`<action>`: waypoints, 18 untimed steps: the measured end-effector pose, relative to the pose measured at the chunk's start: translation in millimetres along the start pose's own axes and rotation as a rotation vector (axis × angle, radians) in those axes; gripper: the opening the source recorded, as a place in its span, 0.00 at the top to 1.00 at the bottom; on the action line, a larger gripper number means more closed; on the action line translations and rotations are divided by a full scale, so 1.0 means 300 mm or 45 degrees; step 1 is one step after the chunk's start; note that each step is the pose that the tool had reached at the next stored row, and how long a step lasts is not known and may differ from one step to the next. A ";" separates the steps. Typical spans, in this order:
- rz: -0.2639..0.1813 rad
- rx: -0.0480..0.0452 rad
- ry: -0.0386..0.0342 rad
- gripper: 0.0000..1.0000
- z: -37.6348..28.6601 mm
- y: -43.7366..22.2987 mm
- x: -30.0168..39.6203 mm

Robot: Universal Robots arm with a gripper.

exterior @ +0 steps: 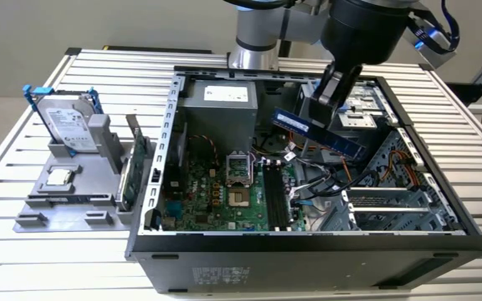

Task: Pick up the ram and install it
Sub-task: 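Insert the ram into the slot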

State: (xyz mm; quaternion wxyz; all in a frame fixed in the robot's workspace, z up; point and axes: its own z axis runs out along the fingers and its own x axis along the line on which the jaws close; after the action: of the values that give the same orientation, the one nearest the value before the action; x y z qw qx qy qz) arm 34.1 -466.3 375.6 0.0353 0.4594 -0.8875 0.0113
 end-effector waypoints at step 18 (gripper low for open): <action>0.120 -0.009 -0.0015 1.00 0.000 0.000 0.000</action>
State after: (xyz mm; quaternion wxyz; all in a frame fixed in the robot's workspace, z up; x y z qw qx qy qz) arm 34.1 -466.4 375.6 0.0358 0.4169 -0.9082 0.0096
